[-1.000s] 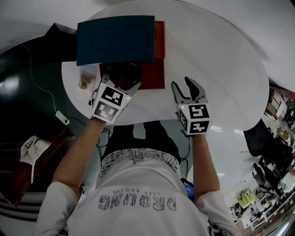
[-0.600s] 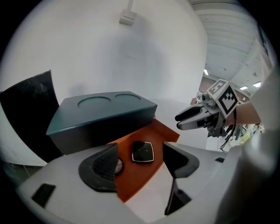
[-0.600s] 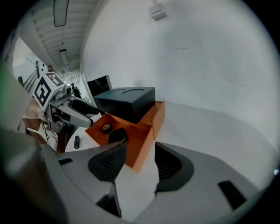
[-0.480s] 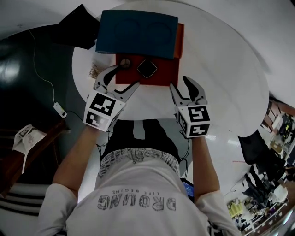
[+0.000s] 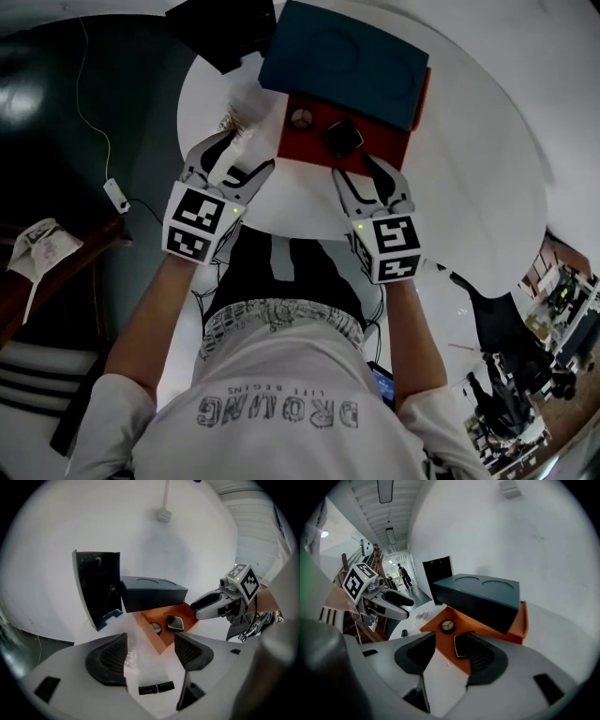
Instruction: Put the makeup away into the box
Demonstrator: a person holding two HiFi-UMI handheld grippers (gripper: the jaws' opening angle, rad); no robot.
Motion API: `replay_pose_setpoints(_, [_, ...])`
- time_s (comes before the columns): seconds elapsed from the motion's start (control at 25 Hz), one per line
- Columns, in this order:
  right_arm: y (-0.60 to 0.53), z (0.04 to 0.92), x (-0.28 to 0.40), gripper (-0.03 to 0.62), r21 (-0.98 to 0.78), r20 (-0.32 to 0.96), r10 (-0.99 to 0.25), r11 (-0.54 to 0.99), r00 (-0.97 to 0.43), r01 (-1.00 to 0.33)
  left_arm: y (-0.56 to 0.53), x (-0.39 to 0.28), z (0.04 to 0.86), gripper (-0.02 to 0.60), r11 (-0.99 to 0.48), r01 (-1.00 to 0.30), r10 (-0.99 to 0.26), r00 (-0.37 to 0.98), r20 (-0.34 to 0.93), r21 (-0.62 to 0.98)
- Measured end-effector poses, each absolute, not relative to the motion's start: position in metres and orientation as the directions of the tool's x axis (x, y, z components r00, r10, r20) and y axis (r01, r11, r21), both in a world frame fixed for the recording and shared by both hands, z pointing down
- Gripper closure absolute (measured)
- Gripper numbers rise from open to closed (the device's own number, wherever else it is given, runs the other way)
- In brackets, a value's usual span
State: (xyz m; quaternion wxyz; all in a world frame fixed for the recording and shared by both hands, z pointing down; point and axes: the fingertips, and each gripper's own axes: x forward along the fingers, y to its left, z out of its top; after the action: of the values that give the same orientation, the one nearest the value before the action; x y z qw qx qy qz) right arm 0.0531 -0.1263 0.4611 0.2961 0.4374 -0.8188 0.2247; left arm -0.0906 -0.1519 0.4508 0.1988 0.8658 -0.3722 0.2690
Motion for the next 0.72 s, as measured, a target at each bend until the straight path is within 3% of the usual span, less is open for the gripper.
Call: replay_pose_setpoints(0.72, [-0.108,0.484,-0.085,0.381,-0.134,0.722,-0.398,0.722,-0.566,-0.679,-0.132,-0.203,0.481,0.252,-0.487,-0.854,-0.616,0.484,0.622,0.182])
